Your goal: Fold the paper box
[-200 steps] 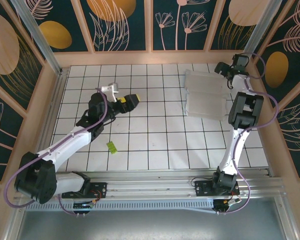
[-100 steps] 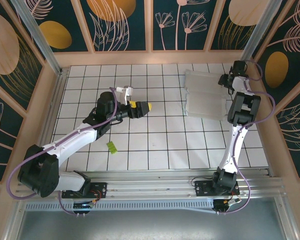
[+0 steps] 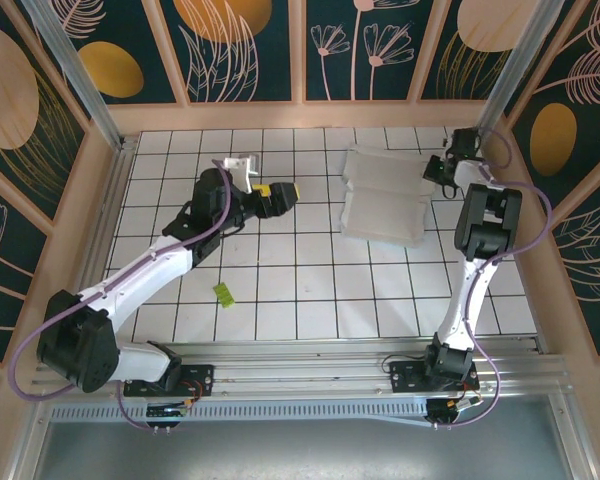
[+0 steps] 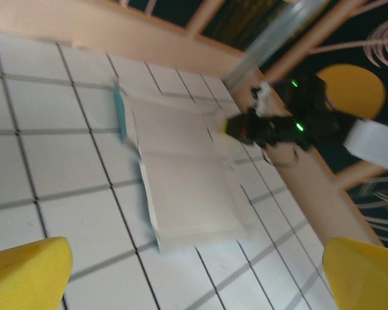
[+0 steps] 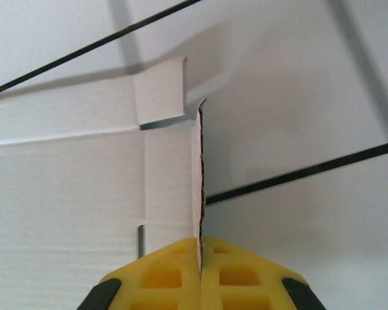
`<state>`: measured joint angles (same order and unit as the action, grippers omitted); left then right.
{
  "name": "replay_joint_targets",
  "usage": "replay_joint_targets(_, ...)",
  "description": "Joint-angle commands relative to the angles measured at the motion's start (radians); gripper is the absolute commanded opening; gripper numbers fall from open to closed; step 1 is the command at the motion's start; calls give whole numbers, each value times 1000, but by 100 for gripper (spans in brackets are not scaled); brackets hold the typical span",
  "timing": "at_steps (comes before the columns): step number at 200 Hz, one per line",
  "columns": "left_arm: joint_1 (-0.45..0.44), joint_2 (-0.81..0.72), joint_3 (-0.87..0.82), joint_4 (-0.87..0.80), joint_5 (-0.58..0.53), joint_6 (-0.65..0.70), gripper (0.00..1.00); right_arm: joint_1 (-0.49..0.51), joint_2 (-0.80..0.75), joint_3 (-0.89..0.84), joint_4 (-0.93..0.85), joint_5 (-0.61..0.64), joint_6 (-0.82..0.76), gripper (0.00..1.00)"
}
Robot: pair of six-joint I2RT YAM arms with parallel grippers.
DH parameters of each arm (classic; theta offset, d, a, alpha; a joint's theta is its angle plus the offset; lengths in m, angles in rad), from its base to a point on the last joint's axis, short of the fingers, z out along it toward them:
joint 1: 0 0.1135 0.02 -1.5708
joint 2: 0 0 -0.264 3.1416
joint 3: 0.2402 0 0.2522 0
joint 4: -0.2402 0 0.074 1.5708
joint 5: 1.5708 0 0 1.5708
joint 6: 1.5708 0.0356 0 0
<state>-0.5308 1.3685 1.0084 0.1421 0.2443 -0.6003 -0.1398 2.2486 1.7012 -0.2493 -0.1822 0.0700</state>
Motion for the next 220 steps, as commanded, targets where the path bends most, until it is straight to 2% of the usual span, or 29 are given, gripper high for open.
replay_joint_targets(1,24,64,100,-127,-145,76,99,99,-172,-135,225,-123,15,0)
replay_joint_targets(43,191,248,201,-196,52,37,99,247,-288,-283,376,-194,51,0)
replay_joint_targets(83,275,380,214,-195,77,52,95,331,-346,-374,493,-254,148,0)
replay_joint_targets(140,338,606,311,-140,121,75,78,423,-397,-452,588,-294,221,0)
replay_joint_targets(173,339,719,413,-170,142,105,73,451,-374,-446,584,-262,225,0)
replay_joint_targets(196,340,766,421,-181,123,106,67,458,-355,-442,588,-265,232,0)
replay_joint_targets(220,341,773,391,-147,119,100,54,464,-329,-394,539,-278,205,0)
